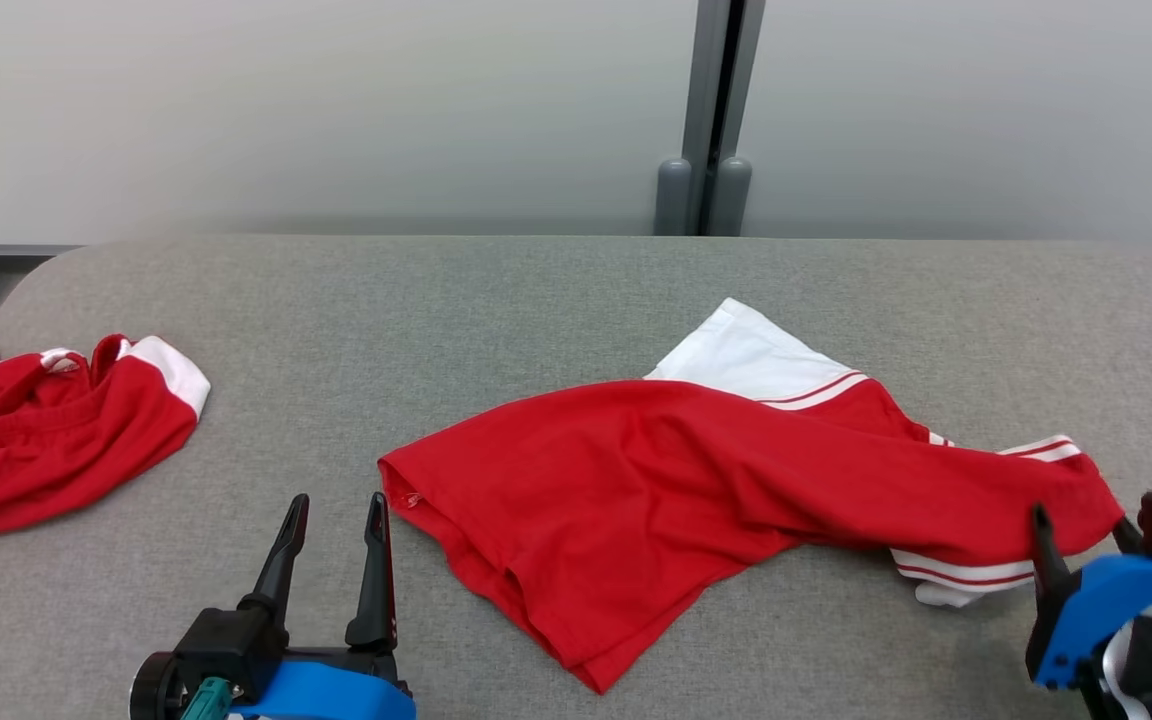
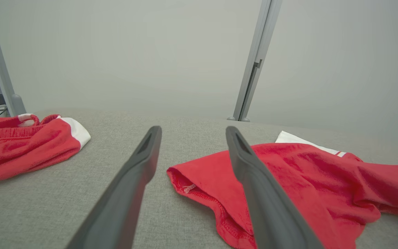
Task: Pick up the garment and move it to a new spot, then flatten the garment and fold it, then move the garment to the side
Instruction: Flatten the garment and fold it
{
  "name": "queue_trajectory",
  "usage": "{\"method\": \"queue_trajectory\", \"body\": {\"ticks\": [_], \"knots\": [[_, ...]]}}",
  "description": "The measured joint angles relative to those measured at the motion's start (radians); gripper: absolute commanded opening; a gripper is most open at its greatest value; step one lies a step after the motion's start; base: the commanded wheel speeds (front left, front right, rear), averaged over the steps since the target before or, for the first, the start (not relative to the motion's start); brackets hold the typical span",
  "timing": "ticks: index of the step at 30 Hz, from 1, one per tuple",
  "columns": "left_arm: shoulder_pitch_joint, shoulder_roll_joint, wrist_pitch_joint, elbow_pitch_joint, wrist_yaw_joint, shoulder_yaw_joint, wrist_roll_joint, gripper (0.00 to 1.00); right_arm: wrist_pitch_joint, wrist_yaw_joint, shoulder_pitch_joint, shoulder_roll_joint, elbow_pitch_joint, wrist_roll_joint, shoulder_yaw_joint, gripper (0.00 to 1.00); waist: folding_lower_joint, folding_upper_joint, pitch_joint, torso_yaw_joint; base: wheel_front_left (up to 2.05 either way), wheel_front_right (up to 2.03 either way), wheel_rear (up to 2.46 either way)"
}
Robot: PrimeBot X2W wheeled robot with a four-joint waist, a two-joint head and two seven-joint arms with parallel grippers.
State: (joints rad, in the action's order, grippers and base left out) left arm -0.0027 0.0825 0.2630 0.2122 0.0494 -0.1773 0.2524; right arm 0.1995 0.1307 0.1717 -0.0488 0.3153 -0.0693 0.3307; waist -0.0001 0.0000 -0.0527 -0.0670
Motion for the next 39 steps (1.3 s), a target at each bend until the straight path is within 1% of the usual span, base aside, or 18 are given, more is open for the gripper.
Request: {"method": "queue_trajectory", "body": {"ticks": [3,5,8,10,14,17,20,24,29,35,39], "knots": [[0.000,-0.001,0.000,-0.001,0.000,0.001,0.000,1.00,0.057,0.000,-0.060,0.000,-0.031,-0.001,-0.004,1.00,0.0000,0.0000,0.001,0.012,0.00,0.00,0.00],[0.000,-0.001,0.000,-0.001,0.001,0.001,0.000,1.00,0.075,0.000,-0.095,0.000,-0.049,-0.011,-0.008,1.00,0.0000,0.0000,0.000,0.016,0.00,0.00,0.00],[0.000,-0.001,0.000,0.000,0.003,0.001,0.000,1.00,0.067,0.000,-0.124,0.000,-0.092,-0.015,-0.023,1.00,0.0000,0.0000,0.000,0.018,0.00,0.00,0.00],[0.000,-0.001,0.000,0.001,0.004,0.001,-0.003,1.00,0.024,0.000,-0.141,0.001,-0.137,-0.012,-0.034,1.00,0.0000,0.0000,0.002,0.019,0.00,0.00,0.00],[0.000,-0.001,0.000,0.003,0.004,0.005,-0.006,1.00,-0.109,0.000,-0.173,0.000,-0.241,0.017,-0.070,1.00,0.0000,0.0000,0.012,0.020,0.00,0.00,0.00],[0.008,-0.001,0.000,0.003,0.004,0.013,-0.006,1.00,-0.213,0.000,-0.195,-0.001,-0.287,0.051,-0.110,1.00,0.0000,0.0000,0.021,0.025,0.00,0.00,0.00],[0.024,0.000,0.000,0.003,0.003,0.020,-0.006,1.00,-0.282,0.000,-0.209,0.000,-0.294,0.085,-0.138,1.00,0.0000,0.0000,0.033,0.033,0.00,0.00,0.00],[0.040,0.001,0.000,0.005,0.003,0.027,-0.006,1.00,-0.320,0.000,-0.221,0.000,-0.289,0.109,-0.163,1.00,0.0000,0.0000,0.052,0.041,0.00,0.00,0.00],[0.048,0.001,0.000,0.014,0.003,0.033,0.001,1.00,-0.323,0.000,-0.229,0.000,-0.292,0.137,-0.176,1.00,0.0000,0.0000,0.064,0.046,0.00,0.00,0.00],[0.054,0.000,-0.004,0.060,0.001,0.034,0.012,1.00,-0.298,0.000,-0.239,0.000,-0.283,0.172,-0.190,1.00,0.0000,0.0000,0.066,0.052,0.00,0.00,0.00],[0.028,-0.001,-0.048,0.121,0.004,0.031,0.033,1.00,-0.296,0.000,-0.239,0.000,-0.280,0.177,-0.199,1.00,0.0000,-0.0001,0.057,0.060,0.00,0.00,0.00]]}}
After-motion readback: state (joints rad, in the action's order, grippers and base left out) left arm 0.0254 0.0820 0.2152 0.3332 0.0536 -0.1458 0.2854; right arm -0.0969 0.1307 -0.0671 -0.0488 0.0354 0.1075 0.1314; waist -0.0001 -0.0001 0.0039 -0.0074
